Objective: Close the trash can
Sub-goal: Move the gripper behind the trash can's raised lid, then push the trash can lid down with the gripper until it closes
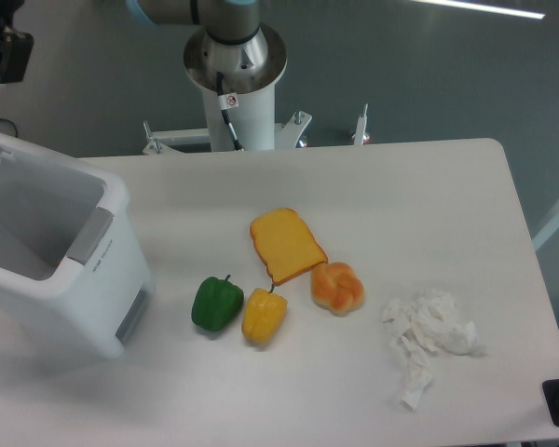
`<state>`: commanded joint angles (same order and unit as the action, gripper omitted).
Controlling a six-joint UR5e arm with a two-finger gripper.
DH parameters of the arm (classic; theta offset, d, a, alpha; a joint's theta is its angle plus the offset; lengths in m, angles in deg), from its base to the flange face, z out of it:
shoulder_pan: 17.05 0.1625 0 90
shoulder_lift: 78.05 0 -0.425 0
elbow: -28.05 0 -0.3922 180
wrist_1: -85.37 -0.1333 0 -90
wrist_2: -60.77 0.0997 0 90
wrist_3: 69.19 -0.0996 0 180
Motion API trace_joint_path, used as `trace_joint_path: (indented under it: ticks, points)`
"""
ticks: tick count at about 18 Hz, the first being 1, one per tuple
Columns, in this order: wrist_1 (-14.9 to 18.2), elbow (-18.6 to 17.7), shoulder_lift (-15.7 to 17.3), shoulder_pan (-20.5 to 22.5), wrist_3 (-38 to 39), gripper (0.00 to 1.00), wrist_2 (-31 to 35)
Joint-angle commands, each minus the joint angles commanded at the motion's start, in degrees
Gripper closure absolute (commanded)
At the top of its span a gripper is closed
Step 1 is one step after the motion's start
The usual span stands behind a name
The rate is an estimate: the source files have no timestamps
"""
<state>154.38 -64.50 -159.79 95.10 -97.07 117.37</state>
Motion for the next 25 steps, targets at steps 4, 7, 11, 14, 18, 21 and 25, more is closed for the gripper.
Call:
trace_joint_path:
  ticks: [4, 7, 11, 14, 18, 21, 25]
  points:
    - [-1.1, 2.6, -1.6, -0.2, 3.0, 0.00, 0.1]
    - [-1.7, 3.6, -1.9, -0.1, 4.1, 0.00, 0.4]
    - [-2.0, 5.3, -3.5, 0.0, 4.8, 0.00, 2.1]
    - [-2.6, 5.9, -4.7, 0.0, 5.3, 0.00, 4.5]
    - [-2.6, 6.0, -5.2, 0.2, 5.3, 0.00, 5.2]
    - [-2.6, 6.0, -5.2, 0.3, 5.3, 0.00, 6.5]
    - [-2.7, 6.4, -5.1, 3.1, 5.5, 0.00, 6.8]
